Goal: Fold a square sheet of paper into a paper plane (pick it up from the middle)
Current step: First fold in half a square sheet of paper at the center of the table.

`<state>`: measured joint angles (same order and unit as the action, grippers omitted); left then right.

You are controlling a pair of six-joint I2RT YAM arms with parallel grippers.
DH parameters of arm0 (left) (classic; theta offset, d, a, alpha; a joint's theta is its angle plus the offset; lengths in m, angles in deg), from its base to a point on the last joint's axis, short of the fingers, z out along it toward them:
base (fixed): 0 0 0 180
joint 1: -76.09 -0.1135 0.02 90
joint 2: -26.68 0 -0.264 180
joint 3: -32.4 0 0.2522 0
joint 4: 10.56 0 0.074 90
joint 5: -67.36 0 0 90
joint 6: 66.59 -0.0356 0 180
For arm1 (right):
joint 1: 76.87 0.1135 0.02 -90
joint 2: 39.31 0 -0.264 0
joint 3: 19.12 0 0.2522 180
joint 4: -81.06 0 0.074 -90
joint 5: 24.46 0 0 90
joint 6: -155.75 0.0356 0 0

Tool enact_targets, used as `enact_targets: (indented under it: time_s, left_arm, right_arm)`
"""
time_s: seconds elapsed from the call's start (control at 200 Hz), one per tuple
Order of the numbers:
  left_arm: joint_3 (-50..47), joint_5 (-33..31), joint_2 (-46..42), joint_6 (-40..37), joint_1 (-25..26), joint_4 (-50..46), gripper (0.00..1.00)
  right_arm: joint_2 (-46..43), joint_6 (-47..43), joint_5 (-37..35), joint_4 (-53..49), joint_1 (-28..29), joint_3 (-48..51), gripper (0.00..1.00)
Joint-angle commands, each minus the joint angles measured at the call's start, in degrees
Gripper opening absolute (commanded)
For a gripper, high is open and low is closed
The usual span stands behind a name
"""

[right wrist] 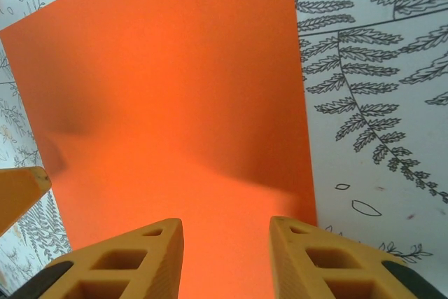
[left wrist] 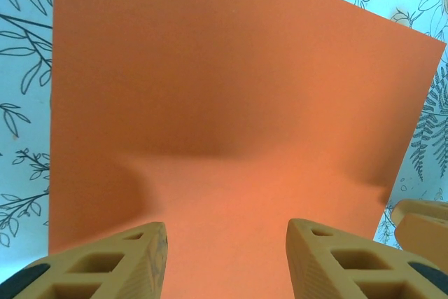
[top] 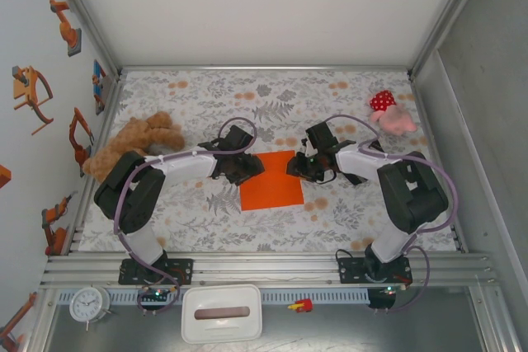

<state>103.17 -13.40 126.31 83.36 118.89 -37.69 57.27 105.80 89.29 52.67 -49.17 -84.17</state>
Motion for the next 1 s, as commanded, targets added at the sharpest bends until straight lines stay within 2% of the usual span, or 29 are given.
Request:
enact_targets:
  time_s: [0.0,0.431,0.646,0.851,0.992]
  left_arm:
    - [-1.1,-0.1,1.0,1.3,-0.2,-0.2,0.49]
    - [-2.0,-0.6,3.1,1.4,-0.4,-0.1,0.54]
    - [-4.2,1.0,2.5,2.1,-0.6,4.4,0.56]
    - [-7.5,2.1,-0.2,1.8,-0.9,10.3,0.63]
    - [-9.7,4.5,-1.1,1.6,-1.0,15.9,0.75]
  right_arm:
    - [1.5,-1.1,-0.5,-1.6,0.4,-1.6,0.37]
    - [3.4,2.2,-0.5,0.3,1.3,1.5,0.37]
    - [3.6,3.8,-0.1,2.1,1.5,2.1,0.37]
    - [3.5,4.6,0.3,3.0,1.5,2.0,0.36]
    - [4.1,4.9,0.7,3.7,1.5,1.8,0.36]
